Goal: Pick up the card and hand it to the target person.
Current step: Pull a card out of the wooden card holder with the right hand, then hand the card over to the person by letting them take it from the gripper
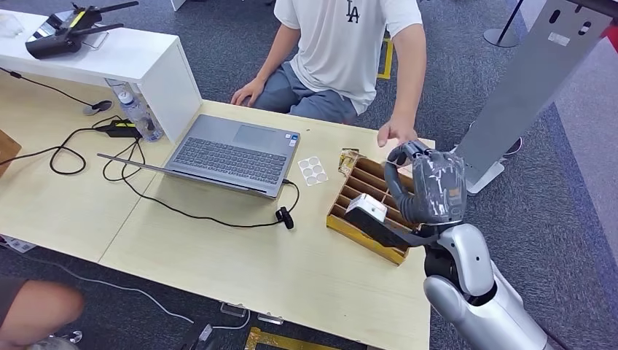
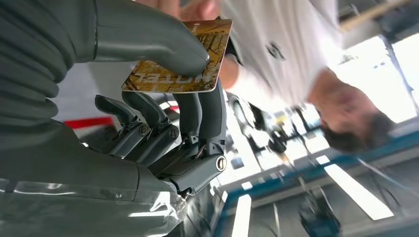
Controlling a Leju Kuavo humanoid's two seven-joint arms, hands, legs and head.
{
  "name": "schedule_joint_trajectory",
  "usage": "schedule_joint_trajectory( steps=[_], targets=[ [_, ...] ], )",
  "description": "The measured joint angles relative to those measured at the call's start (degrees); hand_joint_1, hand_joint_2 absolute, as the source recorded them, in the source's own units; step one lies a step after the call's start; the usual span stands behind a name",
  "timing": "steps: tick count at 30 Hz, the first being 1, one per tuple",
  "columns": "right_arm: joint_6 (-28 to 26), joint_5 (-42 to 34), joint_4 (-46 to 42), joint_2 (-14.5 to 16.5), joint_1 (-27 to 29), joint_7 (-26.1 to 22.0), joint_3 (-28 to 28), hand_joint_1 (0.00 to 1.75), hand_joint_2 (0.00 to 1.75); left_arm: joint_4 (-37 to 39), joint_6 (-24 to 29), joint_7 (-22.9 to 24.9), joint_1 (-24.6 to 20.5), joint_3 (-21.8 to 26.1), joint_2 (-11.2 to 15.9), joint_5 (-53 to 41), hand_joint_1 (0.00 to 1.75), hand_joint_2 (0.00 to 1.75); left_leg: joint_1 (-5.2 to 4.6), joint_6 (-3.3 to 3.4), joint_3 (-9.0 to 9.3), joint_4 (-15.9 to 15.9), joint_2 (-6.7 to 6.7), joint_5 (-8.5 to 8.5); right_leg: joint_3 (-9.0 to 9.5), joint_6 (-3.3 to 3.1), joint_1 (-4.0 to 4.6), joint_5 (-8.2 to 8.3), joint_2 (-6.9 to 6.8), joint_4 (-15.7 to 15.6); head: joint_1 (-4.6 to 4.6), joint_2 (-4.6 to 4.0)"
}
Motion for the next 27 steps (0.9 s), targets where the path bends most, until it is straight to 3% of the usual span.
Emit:
schedule_joint_trajectory(
  steps=[7,16,19,20,23,25,27],
  targets=[
    [-10.2,7.0,0.2,0.6,2.7,-4.2,0.0,1.75,1.75,0.0,0.0,-0.2,0.0,0.0,0.0,-0.4,0.0,0.0,0.0,0.0,-0.01,0.0,-0.01,0.0,0.0,0.0,0.0,0.0,0.0,0.0,0.0,0.0],
    [-11.9,10.1,2.8,2.6,4.6,-7.5,-0.4,1.75,1.75,0.0,0.0,-0.2,0.0,0.0,0.0,-0.4,0.0,0.0,0.0,0.0,-0.01,0.0,0.0,0.0,0.0,0.0,0.0,0.0,0.0,0.0,0.01,0.0],
    [-11.9,10.4,3.6,3.2,5.2,-8.7,-0.9,0.51,1.75,0.0,-0.2,-0.2,0.0,0.0,0.0,-0.6,0.0,1.31,0.0,0.0,-0.02,0.0,0.0,0.0,-0.01,0.0,0.0,0.0,0.0,0.0,0.01,0.0],
    [-11.9,10.2,3.7,3.4,5.3,-9.1,-1.1,0.07,1.75,0.0,-0.3,-0.4,0.0,0.0,0.0,-0.8,0.0,1.31,0.0,0.0,-0.02,0.0,0.0,0.0,-0.01,0.0,0.0,0.0,0.0,0.0,0.0,0.0],
    [-11.9,6.9,4.3,4.1,5.7,-10.6,-1.6,0.0,1.75,0.0,-0.4,-1.1,0.0,-0.1,0.0,-0.9,0.0,0.0,0.0,0.0,-0.03,0.0,0.0,0.0,-0.01,0.0,0.0,0.0,0.0,0.0,0.0,0.0],
    [-11.9,-0.4,4.6,4.4,5.8,-12.3,-1.8,0.0,1.75,0.0,-0.4,-1.4,0.0,-0.1,0.0,-0.4,0.0,0.0,0.0,0.0,-0.03,0.0,0.0,0.0,-0.01,0.0,0.0,0.0,0.0,0.0,0.0,0.0],
    [-11.3,-12.9,5.1,4.7,5.8,-14.9,-1.9,0.0,1.75,0.0,-0.2,-1.4,0.0,-0.1,0.0,0.2,0.0,0.0,0.0,0.0,-0.03,0.0,0.0,0.0,0.0,0.0,0.0,0.0,0.0,0.0,0.01,0.0]
  ],
)
